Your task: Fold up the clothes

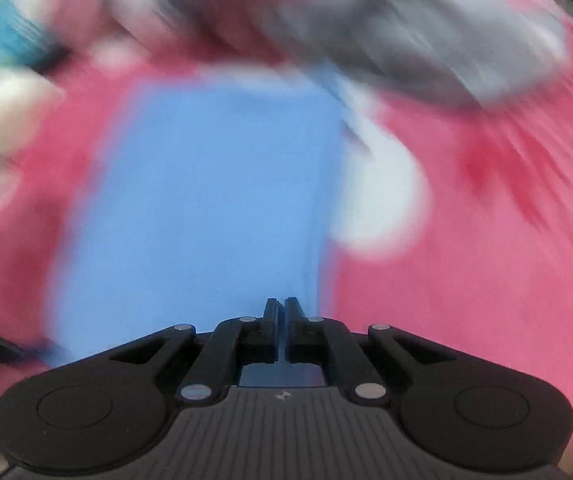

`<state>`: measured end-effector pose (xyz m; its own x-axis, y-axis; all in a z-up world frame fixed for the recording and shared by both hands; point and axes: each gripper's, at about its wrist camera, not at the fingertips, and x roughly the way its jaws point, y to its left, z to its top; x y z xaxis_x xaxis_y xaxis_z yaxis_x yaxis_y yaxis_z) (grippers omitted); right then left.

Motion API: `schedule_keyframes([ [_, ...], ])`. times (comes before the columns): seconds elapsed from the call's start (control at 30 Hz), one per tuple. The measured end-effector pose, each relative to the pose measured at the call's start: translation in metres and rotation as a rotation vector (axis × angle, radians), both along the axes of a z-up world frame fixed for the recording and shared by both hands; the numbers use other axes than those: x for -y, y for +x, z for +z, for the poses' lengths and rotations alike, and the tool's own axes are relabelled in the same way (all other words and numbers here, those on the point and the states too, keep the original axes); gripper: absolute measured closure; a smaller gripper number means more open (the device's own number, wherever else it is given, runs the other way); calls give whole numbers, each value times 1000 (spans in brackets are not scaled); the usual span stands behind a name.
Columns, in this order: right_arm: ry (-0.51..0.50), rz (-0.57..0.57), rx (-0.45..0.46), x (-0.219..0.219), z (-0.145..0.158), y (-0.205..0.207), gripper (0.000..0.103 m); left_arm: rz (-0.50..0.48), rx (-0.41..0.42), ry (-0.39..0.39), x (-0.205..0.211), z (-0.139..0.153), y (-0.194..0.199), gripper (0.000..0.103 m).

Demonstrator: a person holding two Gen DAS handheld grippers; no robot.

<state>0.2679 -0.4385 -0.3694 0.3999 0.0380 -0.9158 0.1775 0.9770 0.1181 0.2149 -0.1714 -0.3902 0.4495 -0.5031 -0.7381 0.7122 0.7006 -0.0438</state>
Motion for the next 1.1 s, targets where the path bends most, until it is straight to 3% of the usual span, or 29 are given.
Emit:
schedule_keyframes([
  [0.1,-115,-165,82,10,21,-18,99,-15,1,11,1,0,1,74],
  [0.17,-96,-205,128,7,37,-32,99,-16,-10,14,2,1,3,73],
  [0.27,-23,-96,165,-21,48,-49,99,-21,-21,29,4,2,4,72],
  [0.37,60,29,112,-45,36,-53,99,-22,-23,40,5,2,3,72],
  [0.43,14,50,26,-51,12,-59,99,-23,-25,42,5,2,3,72],
  [0.7,-56,-189,57,-43,35,-84,99,-12,-77,56,2,13,11,68],
  [0.87,-82,-142,113,-53,47,-83,99,35,-104,22,-10,31,16,65],
  [1.0,-91,-134,139,-54,33,-68,99,47,-106,-5,-12,38,21,65],
  [1.1,-105,-158,42,-46,6,-66,99,32,-111,39,-2,29,25,65],
])
